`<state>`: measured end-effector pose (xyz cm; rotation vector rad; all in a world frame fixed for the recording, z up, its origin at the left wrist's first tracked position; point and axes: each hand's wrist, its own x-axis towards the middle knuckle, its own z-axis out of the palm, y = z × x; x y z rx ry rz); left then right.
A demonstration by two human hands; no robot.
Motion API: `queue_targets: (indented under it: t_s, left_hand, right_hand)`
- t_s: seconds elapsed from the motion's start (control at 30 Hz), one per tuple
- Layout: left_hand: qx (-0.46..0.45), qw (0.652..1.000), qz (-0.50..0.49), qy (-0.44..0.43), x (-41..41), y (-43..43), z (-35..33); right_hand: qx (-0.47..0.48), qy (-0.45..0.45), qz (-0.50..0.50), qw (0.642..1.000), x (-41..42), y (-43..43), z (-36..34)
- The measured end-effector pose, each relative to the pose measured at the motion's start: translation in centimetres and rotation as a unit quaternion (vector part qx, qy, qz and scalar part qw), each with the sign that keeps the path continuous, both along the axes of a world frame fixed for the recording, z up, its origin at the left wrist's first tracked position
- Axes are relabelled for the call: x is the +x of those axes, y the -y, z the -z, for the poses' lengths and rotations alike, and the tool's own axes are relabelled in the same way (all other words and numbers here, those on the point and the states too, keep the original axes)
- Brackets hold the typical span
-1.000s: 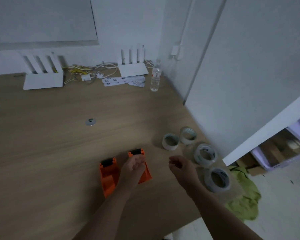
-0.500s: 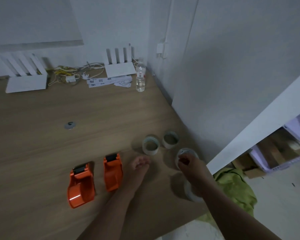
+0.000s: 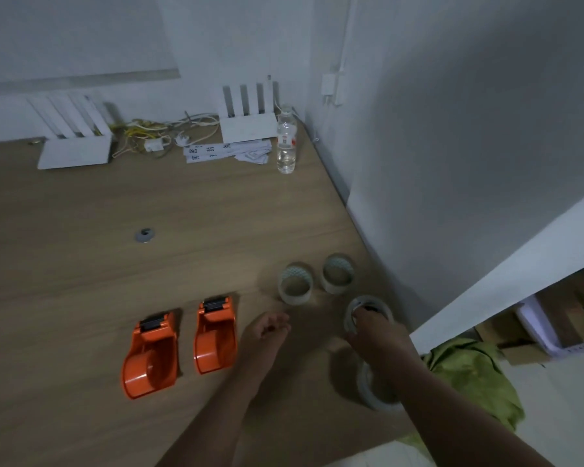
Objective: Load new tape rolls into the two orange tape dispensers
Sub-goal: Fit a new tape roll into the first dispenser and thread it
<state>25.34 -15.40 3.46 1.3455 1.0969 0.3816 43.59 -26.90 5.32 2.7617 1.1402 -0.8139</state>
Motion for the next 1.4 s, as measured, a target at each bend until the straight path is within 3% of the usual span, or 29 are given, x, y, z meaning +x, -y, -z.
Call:
queue_targets:
  t_s: [0.3,0.47,0.67,0.83,0.97,1.0,1.27,1.4]
  left_hand:
    - [-0.019,0.999,0.026,-0.004,-1.0,0.0,0.2]
    - [-0.029,0.999,0.017,0.009,-1.9,-0.4,0.4]
    - [-0.035,0.999,0.007,0.03,-2.6,-1.0,-0.2]
    - [-0.029,0.998,0.015,0.047,-3.7,-1.9,-0.9]
    - [-0.015,0.999,0.022,0.042,-5.1,-2.5,-1.4]
    - [-0.014,0.999,0.026,0.041,-5.6,-2.8,-1.6]
    - [-0.004,0.999,0.009,0.051,-10.9,-5.8,-2.3]
    - [0.024,0.999,-0.013,0.037,-14.2,-7.5,-2.4]
  right_hand:
    - [-0.001,-0.042,0.059,0.997,0.4,-0.6,3.3]
    - [0.001,0.008,0.045,0.999,-0.3,-0.4,1.9]
    - [0.125,-0.004,0.118,0.985,-1.0,0.3,0.9]
    - [0.293,-0.069,0.206,0.931,-2.8,0.5,-0.3]
    - [0.42,-0.208,0.299,0.831,-4.6,-0.2,-0.1]
    - [0.432,-0.219,0.305,0.82,-5.1,-0.4,0.0]
    - [0.494,-0.293,0.27,0.773,-10.2,-3.4,0.2]
    - [0.497,-0.311,0.215,0.781,-13.1,-5.7,-0.2]
